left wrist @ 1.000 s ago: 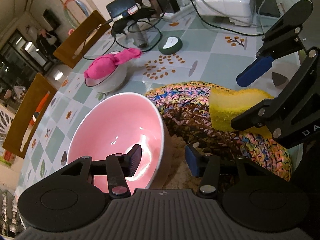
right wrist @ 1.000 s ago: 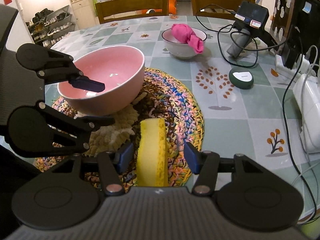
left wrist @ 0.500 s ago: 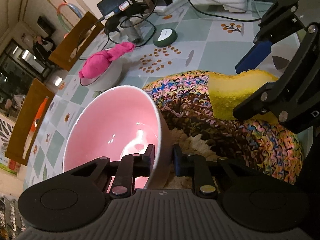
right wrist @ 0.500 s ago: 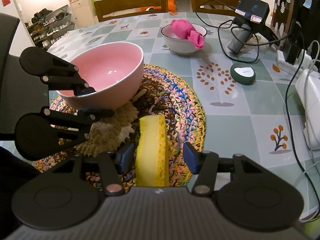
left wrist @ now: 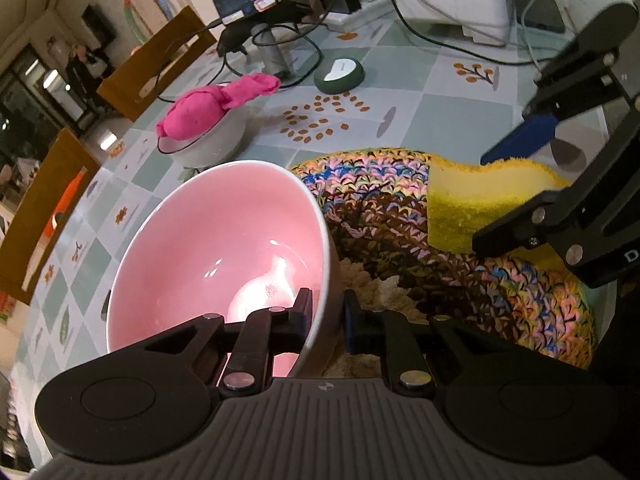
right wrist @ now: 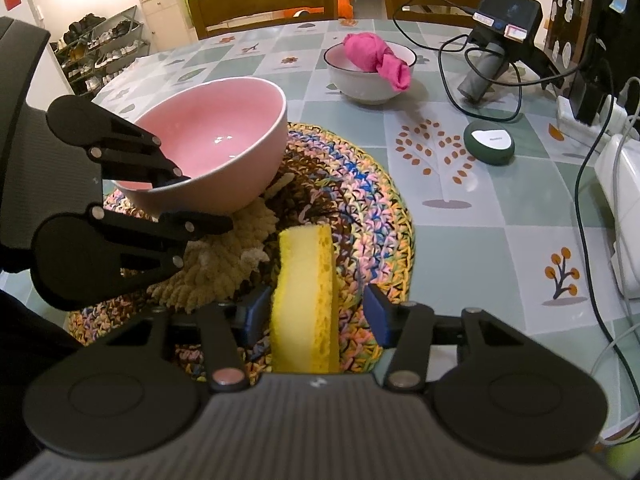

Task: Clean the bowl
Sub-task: 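Grip the pink bowl rim with the left gripper and tilt it up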

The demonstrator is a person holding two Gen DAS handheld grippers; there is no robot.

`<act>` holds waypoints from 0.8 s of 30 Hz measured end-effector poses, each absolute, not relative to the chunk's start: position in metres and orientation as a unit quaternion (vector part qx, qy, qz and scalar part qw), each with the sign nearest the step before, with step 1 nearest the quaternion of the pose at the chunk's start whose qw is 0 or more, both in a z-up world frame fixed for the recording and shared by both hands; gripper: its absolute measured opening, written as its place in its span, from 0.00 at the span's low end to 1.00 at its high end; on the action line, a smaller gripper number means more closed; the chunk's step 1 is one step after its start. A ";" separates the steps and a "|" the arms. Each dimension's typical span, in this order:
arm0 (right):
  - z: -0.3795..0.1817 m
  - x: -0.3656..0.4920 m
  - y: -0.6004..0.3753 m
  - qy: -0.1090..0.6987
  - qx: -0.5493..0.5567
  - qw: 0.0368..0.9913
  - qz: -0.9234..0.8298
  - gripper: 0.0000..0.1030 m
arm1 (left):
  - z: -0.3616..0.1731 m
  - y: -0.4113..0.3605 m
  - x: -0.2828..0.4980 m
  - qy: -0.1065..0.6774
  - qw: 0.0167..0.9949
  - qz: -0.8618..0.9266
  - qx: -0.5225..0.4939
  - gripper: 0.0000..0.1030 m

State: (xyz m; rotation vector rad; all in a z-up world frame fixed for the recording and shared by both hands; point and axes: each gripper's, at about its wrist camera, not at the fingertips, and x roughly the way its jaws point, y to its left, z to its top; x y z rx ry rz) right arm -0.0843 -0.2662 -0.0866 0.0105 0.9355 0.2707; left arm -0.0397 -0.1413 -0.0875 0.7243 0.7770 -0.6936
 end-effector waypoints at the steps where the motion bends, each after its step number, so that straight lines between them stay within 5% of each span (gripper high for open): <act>1: -0.087 -0.084 -0.266 0.450 0.005 0.883 0.130 0.47 | -0.086 -0.140 -0.039 0.365 0.807 -0.325 0.332 0.17; 24: -0.091 -0.085 -0.267 0.460 0.004 0.879 0.127 0.46 | -0.040 -0.121 -0.026 0.409 0.825 -0.353 0.169 0.07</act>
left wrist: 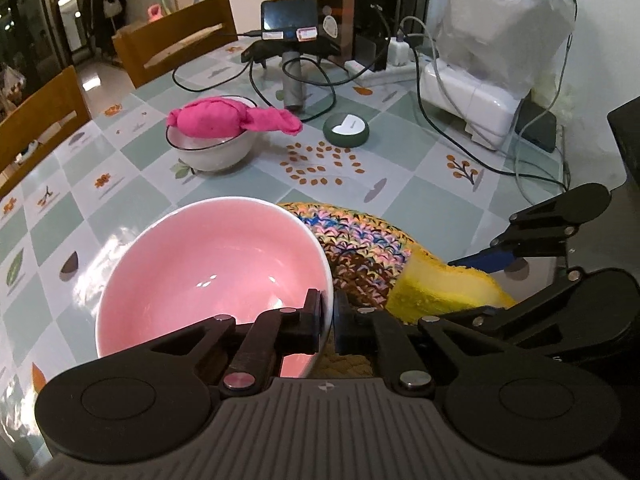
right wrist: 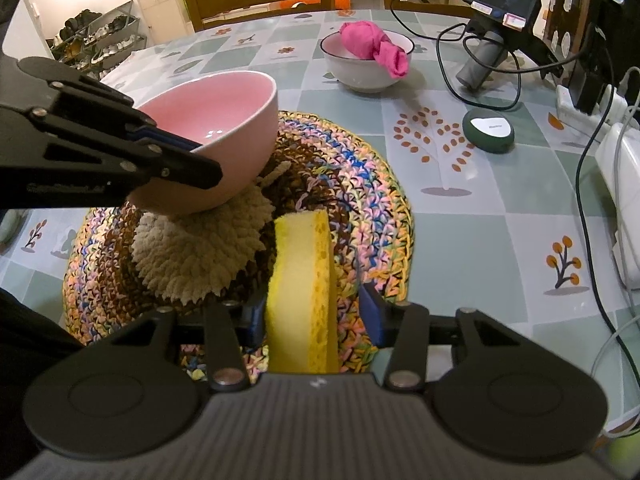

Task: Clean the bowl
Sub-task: 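Grip the pink bowl rim with the left gripper and tilt it up, then lift the tilted bowl with the left gripper while the right gripper brings the sponge to its outer wall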

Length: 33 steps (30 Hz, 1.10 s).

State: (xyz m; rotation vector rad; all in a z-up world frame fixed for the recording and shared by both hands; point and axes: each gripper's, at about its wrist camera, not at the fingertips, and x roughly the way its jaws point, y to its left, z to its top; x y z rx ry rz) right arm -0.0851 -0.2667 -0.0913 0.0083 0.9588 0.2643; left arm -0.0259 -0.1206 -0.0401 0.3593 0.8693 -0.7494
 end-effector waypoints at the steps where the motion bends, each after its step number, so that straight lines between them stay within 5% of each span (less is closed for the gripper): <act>1: -0.091 -0.085 -0.266 0.460 0.004 0.879 0.127 0.46 | -0.040 -0.120 -0.026 0.410 0.825 -0.352 0.166 0.07; 14: -0.095 -0.081 -0.260 0.462 -0.002 0.877 0.130 0.46 | -0.029 -0.095 -0.018 0.417 0.838 -0.340 0.094 0.08; 18: -0.096 -0.080 -0.260 0.458 0.003 0.880 0.125 0.29 | -0.028 -0.090 -0.019 0.415 0.840 -0.338 0.088 0.08; 33: -0.088 -0.074 -0.261 0.444 0.051 0.888 0.108 0.24 | -0.025 -0.065 -0.033 0.399 0.852 -0.330 0.081 0.14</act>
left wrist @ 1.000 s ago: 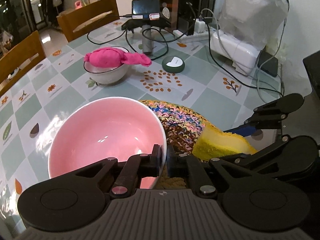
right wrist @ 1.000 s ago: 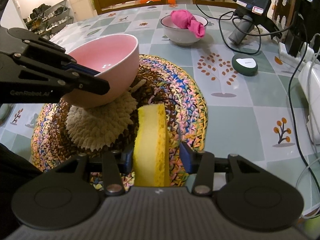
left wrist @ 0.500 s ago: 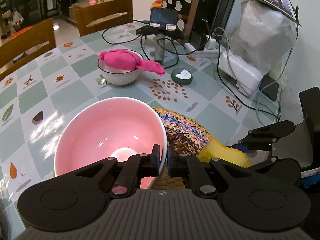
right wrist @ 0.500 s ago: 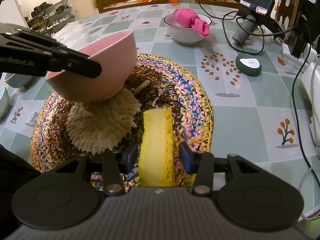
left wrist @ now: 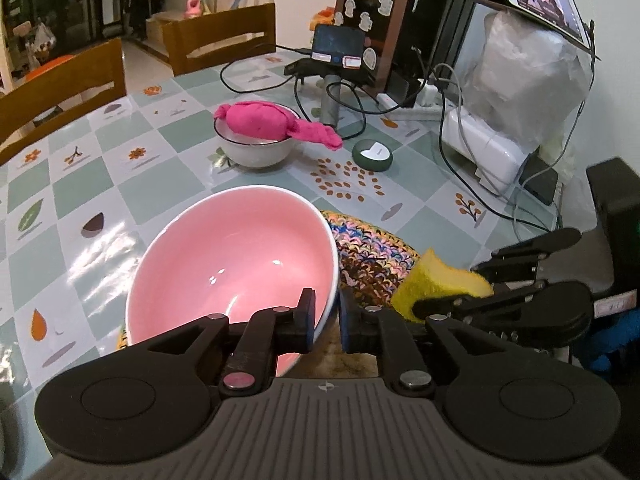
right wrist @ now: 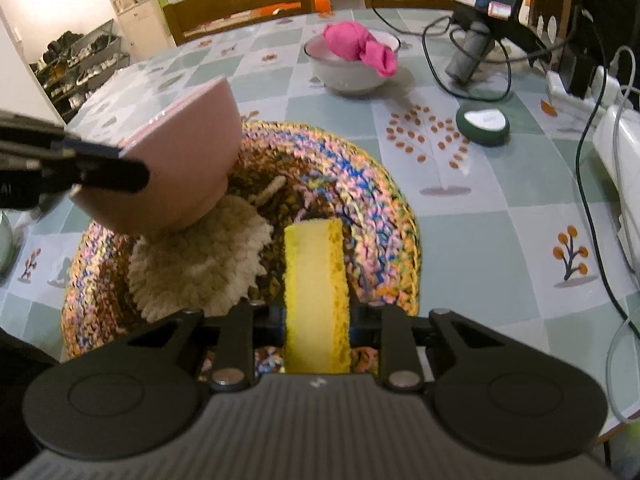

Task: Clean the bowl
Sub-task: 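Lift the tilted bowl with the left gripper while the right gripper brings the sponge to its outer wall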

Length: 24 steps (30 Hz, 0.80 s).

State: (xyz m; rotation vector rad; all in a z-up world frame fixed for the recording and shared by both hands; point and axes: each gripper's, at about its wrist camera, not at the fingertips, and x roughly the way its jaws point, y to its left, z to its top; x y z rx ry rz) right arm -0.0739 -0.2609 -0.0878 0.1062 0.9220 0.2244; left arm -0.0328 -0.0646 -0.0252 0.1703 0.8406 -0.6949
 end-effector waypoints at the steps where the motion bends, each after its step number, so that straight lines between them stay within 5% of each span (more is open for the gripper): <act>1: -0.086 -0.073 -0.261 0.442 0.056 0.889 0.109 0.24 | -0.024 -0.062 -0.034 0.395 0.855 -0.327 0.079 0.15; 24: -0.051 -0.018 -0.264 0.374 0.317 0.864 0.119 0.24 | -0.017 -0.029 -0.036 0.369 0.880 -0.295 0.048 0.21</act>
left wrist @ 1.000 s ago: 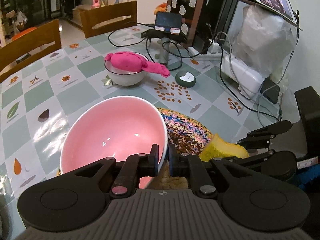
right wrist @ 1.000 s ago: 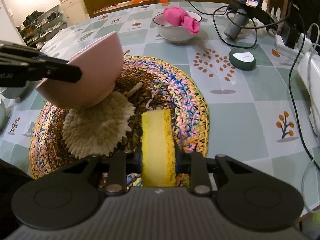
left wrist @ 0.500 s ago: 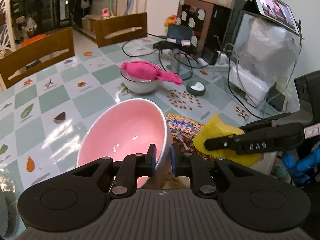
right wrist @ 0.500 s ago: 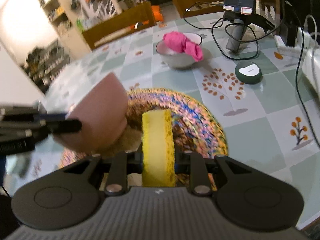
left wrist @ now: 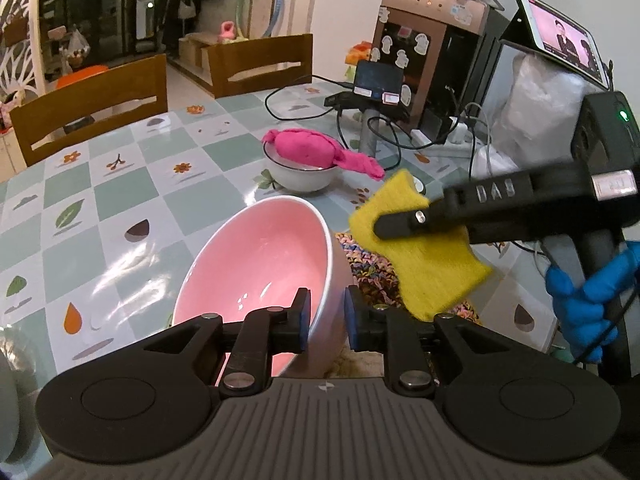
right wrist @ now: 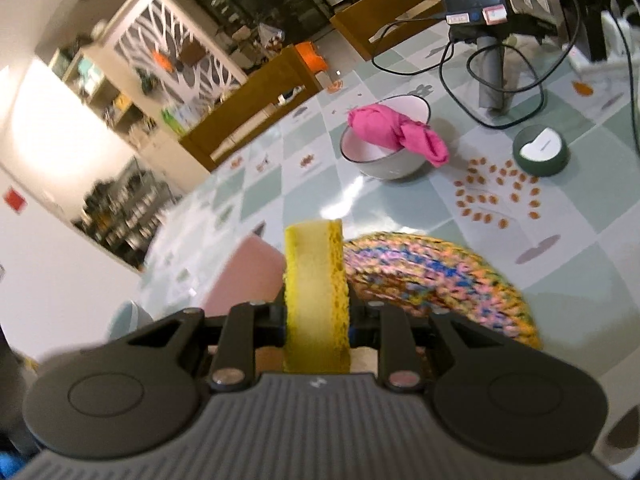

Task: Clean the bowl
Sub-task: 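Lift the tilted bowl with the left gripper while the right gripper brings the sponge to its outer wall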

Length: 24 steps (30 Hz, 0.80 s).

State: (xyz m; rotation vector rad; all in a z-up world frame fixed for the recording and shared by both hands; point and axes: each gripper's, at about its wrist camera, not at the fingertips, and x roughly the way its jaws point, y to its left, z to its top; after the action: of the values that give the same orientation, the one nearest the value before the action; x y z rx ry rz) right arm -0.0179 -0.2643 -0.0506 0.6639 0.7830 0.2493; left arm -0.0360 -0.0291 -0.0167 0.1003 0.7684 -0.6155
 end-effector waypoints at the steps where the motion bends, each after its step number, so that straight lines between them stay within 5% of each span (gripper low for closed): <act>1: -0.052 -0.015 -0.264 0.373 0.331 0.859 0.117 0.24 | -0.017 -0.028 -0.037 0.370 0.879 -0.296 0.048 0.22; 24: -0.045 -0.001 -0.241 0.363 0.348 0.855 0.128 0.24 | -0.028 -0.029 -0.037 0.392 0.869 -0.295 0.054 0.24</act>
State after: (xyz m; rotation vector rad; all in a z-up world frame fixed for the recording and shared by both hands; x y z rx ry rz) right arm -0.0014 -0.2412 -0.0449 0.7318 0.7632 0.2695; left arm -0.0369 -0.0291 -0.0280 0.1136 0.8209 -0.6179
